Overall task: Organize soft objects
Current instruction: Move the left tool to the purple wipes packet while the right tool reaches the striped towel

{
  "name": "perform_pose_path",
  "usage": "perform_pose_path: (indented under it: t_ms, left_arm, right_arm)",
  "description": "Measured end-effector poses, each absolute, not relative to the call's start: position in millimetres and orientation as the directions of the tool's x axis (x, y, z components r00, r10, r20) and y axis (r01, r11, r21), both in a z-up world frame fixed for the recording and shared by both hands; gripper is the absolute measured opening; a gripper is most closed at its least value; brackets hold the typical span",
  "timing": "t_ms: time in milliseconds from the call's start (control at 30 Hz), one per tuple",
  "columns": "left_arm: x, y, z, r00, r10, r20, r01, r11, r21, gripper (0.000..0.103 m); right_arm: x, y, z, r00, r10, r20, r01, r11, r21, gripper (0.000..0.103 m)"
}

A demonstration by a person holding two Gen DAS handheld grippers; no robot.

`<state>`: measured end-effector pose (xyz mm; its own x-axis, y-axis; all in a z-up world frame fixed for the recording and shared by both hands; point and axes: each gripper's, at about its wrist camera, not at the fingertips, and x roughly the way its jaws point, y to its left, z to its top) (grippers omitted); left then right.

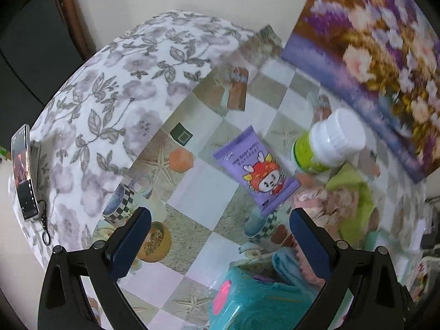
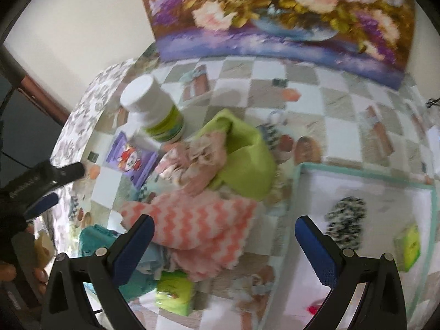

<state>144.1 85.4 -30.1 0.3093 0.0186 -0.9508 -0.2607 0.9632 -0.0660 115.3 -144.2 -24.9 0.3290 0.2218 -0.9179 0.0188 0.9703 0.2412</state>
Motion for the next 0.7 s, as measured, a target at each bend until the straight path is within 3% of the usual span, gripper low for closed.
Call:
perform_pose_path:
  t_ms: [433, 500, 700]
  left_arm:
    - [151.6, 79.6, -56.4, 0.221, -0.018, -0.975, -0.249, 0.966, -0.074, 0.101]
    - [152.7, 79.6, -58.6, 0.216, -0.020, -0.976, -0.251, 0.965, -0.075, 0.101]
    - [155.2, 81.2, -58.8, 0.220, -0.026, -0.975, -0.256, 0.963, -0.083, 0.101]
  right_arm:
    - [126.7, -120.0, -65.2, 0.249, 0.295, -0.923, -0.005, 0.953, 0.303, 0.101]
    - [127.9, -118.1, -71.4, 0.239, 0.304, -0.922, -0.008, 0.950, 0.311, 0.097]
    - [130.1, -117.3, -82.5, 0.220, 0.318, -0.922, 0.001, 0.945, 0.326, 0.066]
